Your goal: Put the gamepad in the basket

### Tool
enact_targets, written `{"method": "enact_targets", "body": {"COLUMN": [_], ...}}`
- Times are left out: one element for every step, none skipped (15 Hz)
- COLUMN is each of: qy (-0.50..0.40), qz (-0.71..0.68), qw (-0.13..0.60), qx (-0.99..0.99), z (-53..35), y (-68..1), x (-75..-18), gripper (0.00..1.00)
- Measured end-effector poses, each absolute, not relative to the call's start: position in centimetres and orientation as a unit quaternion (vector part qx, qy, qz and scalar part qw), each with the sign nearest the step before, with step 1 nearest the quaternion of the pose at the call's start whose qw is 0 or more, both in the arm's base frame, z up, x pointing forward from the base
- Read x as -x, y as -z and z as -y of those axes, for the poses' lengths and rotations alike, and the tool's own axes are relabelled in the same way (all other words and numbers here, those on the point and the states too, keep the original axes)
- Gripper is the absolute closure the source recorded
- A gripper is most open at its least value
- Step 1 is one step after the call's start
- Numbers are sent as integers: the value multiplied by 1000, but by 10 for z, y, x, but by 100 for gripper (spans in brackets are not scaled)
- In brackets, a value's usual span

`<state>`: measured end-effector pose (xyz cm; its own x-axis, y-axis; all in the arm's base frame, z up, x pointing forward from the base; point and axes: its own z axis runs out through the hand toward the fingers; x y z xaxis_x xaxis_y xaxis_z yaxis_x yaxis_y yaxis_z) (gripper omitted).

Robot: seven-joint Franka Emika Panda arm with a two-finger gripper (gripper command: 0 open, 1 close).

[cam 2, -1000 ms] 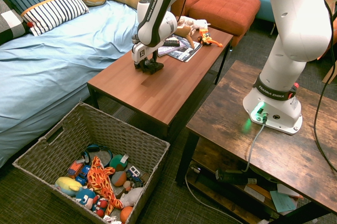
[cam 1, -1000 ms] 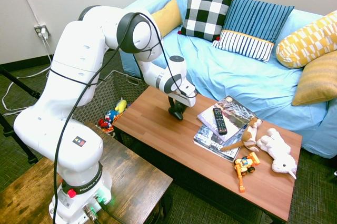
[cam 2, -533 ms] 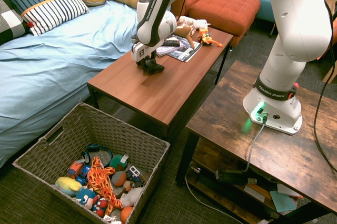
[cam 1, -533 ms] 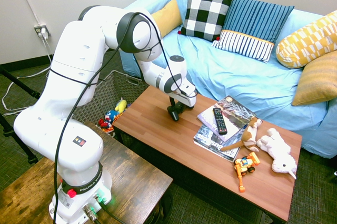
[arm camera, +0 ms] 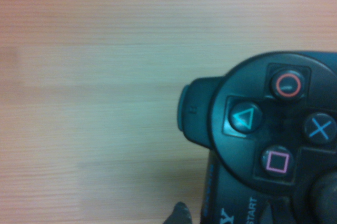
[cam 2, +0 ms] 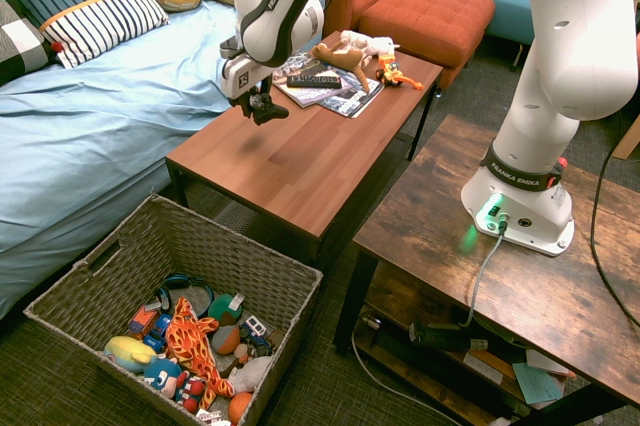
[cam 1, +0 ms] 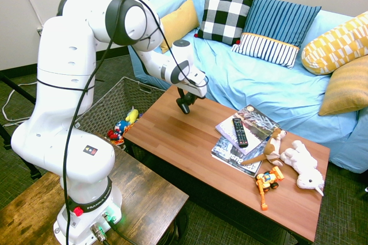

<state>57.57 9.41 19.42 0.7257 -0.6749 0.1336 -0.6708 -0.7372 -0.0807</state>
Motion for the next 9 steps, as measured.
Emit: {"method": "enact_targets", "body": {"qy": [81, 85, 89, 90, 90, 89, 86, 84, 83], "qz": [-355, -347, -337, -326, -313, -302, -292, -281, -271], "qw": [15, 14, 13, 11, 7, 4, 2, -1, -3], "qx": [931, 934, 937, 941, 945, 949, 953, 956, 959], "z": [-118, -143, -168, -195, -223, -250, -276, -298, -317], "y": [-204, -212, -218, -222, -223, -223, -220, -216, -210], "x": [-572, -567, -562, -555, -546, -536, -527, -519, -513], "gripper": [100, 100, 100, 100, 100, 100, 100, 100, 100]}}
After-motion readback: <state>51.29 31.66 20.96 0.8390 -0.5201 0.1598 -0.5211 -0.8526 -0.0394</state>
